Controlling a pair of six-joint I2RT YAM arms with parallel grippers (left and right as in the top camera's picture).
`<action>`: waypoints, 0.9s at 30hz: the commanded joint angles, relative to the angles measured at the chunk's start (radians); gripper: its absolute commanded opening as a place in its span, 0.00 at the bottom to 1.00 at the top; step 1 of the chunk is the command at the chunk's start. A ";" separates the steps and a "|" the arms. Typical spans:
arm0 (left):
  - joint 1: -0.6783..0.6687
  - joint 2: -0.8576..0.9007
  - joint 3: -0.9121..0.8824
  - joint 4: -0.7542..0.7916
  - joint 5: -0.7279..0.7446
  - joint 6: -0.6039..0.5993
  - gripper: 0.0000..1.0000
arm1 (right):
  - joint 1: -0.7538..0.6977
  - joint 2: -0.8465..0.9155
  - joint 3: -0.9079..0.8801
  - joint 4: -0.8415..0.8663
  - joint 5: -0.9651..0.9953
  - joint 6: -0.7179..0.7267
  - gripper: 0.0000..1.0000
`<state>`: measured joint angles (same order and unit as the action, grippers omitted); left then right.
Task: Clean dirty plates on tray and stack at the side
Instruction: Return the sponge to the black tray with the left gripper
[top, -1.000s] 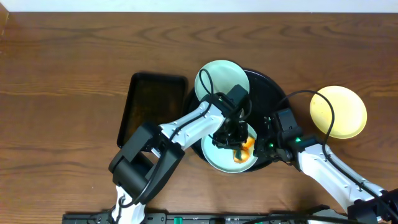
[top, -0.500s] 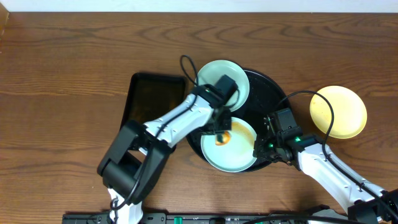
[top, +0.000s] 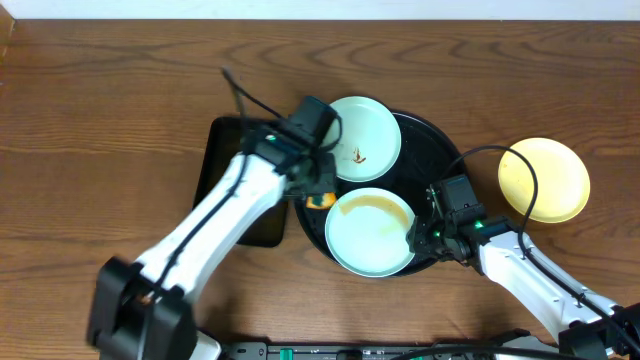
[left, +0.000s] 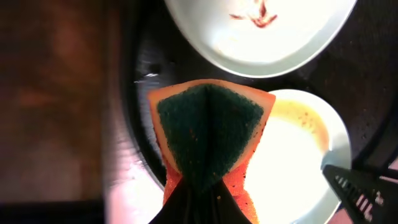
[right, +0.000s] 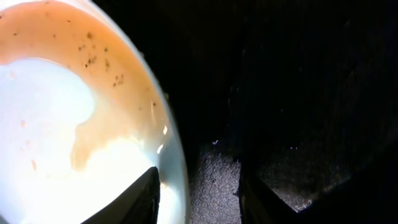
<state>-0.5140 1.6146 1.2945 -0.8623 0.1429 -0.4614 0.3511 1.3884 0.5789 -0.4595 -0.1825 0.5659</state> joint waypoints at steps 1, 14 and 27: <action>0.061 -0.018 0.002 -0.036 -0.089 0.047 0.08 | 0.004 0.008 -0.009 0.000 0.016 -0.001 0.36; 0.374 0.013 -0.020 -0.054 -0.089 0.059 0.08 | 0.037 0.009 -0.012 -0.001 -0.017 -0.002 0.01; 0.428 0.149 -0.043 -0.009 0.050 0.219 0.08 | 0.034 -0.067 0.013 -0.024 0.101 -0.048 0.01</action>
<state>-0.0975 1.7447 1.2549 -0.8795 0.1352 -0.3016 0.3756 1.3617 0.5785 -0.4648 -0.1497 0.5587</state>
